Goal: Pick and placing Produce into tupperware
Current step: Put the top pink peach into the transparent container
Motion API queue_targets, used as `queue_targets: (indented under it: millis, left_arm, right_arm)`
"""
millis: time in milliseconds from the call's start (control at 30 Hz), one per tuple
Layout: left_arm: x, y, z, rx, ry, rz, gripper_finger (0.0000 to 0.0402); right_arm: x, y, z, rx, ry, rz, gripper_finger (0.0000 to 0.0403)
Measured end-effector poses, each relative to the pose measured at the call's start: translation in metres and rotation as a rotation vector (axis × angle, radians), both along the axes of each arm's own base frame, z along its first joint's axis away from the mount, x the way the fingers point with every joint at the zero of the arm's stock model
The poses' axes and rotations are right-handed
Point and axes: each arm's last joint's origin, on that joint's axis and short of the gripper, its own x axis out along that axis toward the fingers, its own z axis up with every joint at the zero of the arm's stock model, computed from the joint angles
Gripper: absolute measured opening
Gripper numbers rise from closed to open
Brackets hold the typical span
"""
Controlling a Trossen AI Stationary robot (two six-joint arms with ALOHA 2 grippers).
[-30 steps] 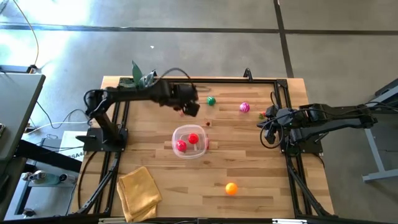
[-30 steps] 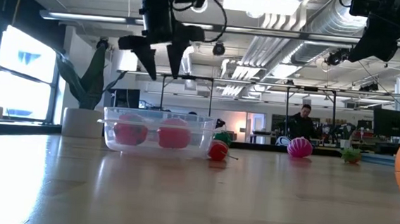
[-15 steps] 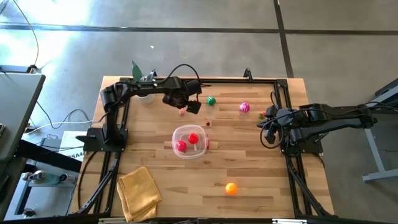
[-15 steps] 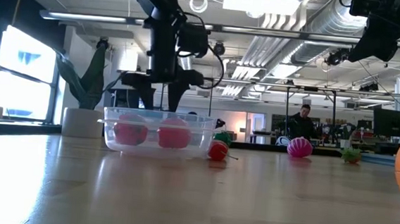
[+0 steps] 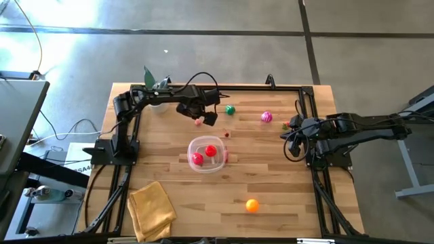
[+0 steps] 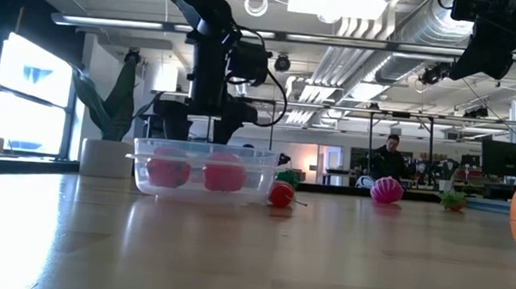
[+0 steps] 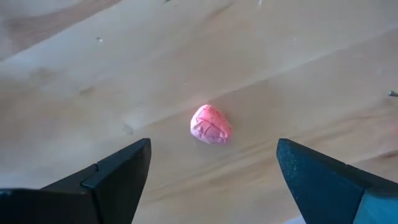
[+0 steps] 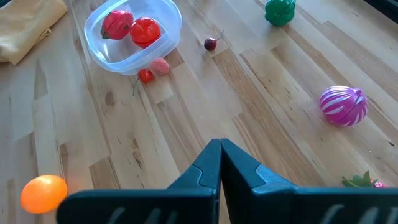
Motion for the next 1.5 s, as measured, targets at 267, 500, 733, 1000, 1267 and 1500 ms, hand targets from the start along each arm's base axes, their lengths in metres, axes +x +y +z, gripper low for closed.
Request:
queue_targets:
  millis: [267,500,733,1000,1267,1500]
  left_arm:
    - [-0.009,0.000,-0.028,-0.033,-0.025,-0.004,0.0340]
    - [-0.013,0.003,-0.037,-0.022,-0.046,-0.008,0.0340]
    - [-0.015,0.000,-0.045,-0.028,-0.052,-0.009,0.0324]
    - [-0.016,0.000,-0.048,-0.034,-0.065,0.022,0.0262]
    - [-0.015,0.001,-0.048,-0.024,-0.077,0.027,0.0208]
    - [-0.014,0.001,-0.048,-0.017,-0.090,0.034,0.0171]
  right_arm:
    - [0.000,0.000,0.000,0.000,0.000,0.000,0.0000]
    - [0.000,0.000,0.000,0.000,0.000,0.000,0.0000]
    - [0.000,0.000,0.000,0.000,0.000,0.000,0.0000]
    - [0.000,0.000,0.000,0.000,0.000,0.000,0.0000]
    - [0.000,0.000,0.000,0.000,-0.001,0.000,0.0000]
    - [0.000,0.000,0.000,0.000,0.000,0.000,0.0000]
